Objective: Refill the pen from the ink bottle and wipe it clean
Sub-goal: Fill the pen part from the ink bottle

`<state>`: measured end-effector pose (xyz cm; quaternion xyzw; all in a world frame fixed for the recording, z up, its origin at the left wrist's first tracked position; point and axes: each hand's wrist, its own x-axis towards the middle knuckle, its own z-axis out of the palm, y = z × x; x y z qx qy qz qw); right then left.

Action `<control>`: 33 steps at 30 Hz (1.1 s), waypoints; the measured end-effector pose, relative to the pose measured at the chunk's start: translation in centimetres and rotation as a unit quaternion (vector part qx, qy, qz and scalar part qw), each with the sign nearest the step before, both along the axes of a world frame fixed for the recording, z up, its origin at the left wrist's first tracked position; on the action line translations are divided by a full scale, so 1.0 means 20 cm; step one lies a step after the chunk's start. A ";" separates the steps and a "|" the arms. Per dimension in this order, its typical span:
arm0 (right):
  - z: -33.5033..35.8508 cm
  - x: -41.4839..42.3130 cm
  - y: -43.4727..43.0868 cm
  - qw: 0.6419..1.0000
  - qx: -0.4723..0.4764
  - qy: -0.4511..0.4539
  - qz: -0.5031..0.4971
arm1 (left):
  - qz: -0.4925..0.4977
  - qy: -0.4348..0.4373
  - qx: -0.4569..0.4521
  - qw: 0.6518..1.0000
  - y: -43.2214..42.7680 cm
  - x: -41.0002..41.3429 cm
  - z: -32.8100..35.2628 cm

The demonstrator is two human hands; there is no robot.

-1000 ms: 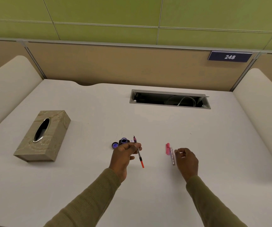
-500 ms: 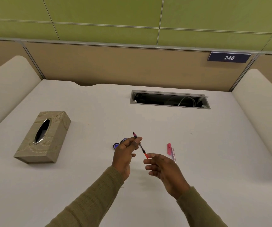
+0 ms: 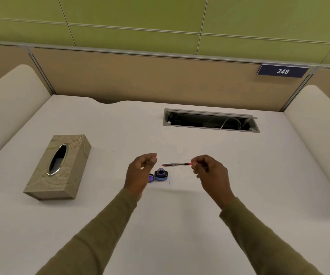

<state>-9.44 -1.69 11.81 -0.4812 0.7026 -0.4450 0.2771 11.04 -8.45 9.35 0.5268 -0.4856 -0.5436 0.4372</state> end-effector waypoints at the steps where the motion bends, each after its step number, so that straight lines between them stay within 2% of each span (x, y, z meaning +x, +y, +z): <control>1: 0.01 0.01 -0.03 0.997 -0.019 0.073 0.023 | -0.018 -0.051 -0.038 0.998 -0.04 0.02 -0.01; 3: 0.01 0.03 -0.09 0.980 -0.051 0.181 0.066 | -0.076 -0.143 -0.104 0.981 -0.11 0.04 -0.03; 6: 0.01 0.08 -0.18 0.950 -0.072 0.281 0.115 | -0.167 -0.258 -0.174 0.935 -0.20 0.02 -0.09; 8: 0.01 0.12 -0.23 0.935 -0.076 0.320 0.135 | -0.197 -0.295 -0.189 0.916 -0.23 0.00 -0.10; 12: 0.01 0.17 -0.31 0.914 -0.060 0.368 0.162 | -0.216 -0.322 -0.174 0.905 -0.27 -0.01 -0.13; 19: -0.01 0.23 -0.37 0.901 -0.018 0.387 0.194 | -0.226 -0.298 -0.135 0.918 -0.31 0.00 -0.21; 33: -0.05 0.27 -0.41 0.927 0.042 0.328 0.176 | -0.227 -0.284 -0.117 0.924 -0.32 0.03 -0.30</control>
